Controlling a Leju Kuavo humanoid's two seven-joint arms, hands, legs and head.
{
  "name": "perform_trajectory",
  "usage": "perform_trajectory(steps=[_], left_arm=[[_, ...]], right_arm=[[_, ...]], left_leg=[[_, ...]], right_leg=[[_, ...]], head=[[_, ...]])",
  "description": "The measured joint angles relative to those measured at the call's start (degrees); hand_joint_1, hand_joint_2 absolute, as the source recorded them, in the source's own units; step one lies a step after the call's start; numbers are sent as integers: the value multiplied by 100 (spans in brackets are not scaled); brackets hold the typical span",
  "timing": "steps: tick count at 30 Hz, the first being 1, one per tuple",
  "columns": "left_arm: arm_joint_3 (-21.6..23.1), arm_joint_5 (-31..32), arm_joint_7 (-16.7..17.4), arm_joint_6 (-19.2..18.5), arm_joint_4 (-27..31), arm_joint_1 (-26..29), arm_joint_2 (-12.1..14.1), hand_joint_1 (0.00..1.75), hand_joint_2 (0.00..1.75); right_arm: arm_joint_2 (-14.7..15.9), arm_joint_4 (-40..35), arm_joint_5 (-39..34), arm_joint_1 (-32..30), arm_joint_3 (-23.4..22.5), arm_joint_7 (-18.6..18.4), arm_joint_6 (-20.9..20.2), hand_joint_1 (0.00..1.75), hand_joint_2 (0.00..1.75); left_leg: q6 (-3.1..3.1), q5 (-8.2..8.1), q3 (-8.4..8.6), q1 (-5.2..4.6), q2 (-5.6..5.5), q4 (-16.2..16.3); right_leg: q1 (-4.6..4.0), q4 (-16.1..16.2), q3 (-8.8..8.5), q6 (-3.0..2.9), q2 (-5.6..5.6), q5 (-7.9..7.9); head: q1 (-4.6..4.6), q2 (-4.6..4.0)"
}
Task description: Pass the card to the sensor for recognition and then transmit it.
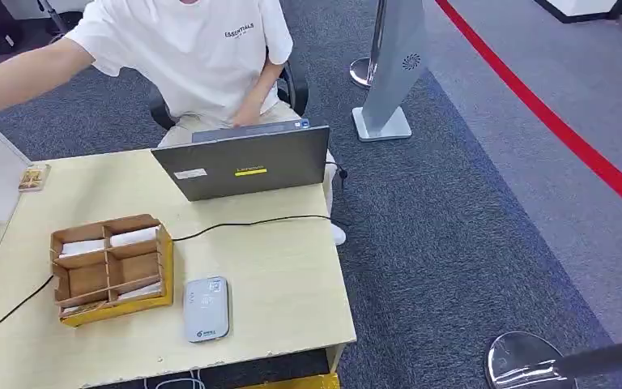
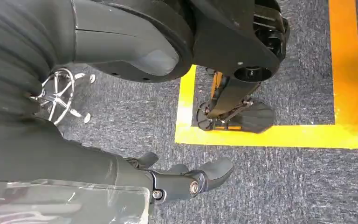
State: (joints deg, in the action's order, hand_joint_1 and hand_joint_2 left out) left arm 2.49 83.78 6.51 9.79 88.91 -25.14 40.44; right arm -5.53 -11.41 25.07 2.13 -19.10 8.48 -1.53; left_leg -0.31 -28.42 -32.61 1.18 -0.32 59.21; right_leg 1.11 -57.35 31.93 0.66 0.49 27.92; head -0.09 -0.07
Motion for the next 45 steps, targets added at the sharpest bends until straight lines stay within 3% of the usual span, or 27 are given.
perform_trajectory(steps=[10,18,23,31,39,45], left_arm=[[-72,-46,50,105,-28,-2,-48,175,175],[9,-221,-107,114,363,218,-575,175,175],[444,-225,-164,118,951,509,-1036,175,175],[1540,-293,-232,240,1782,968,-1686,175,175],[2175,-568,-210,148,2070,1280,-2053,175,175],[2315,-433,114,-267,1998,1717,-2188,175,175]], right_arm=[[0,0,4,4,0,9,94,0,175],[-9,0,4,15,0,9,129,0,175],[-15,2,4,7,0,15,197,0,175],[-50,2,4,-53,0,59,293,0,175],[-83,7,-4,-75,-20,-85,404,0,175],[-92,7,4,-115,-26,-61,367,0,175]], left_leg=[[0,0,0,0,0,0],[0,0,2,-4,0,1],[3,-2,1,-8,1,1],[3,-4,0,-11,1,1],[3,-4,1,-10,2,1],[4,-5,1,-10,2,0]], right_leg=[[-1,0,2,0,1,0],[3,1,2,0,1,0],[7,2,3,1,2,0],[12,2,5,1,1,1],[11,2,4,2,2,1],[11,2,5,2,2,2]], head=[[0,0],[0,0],[2,0],[0,0],[0,0],[0,0]])
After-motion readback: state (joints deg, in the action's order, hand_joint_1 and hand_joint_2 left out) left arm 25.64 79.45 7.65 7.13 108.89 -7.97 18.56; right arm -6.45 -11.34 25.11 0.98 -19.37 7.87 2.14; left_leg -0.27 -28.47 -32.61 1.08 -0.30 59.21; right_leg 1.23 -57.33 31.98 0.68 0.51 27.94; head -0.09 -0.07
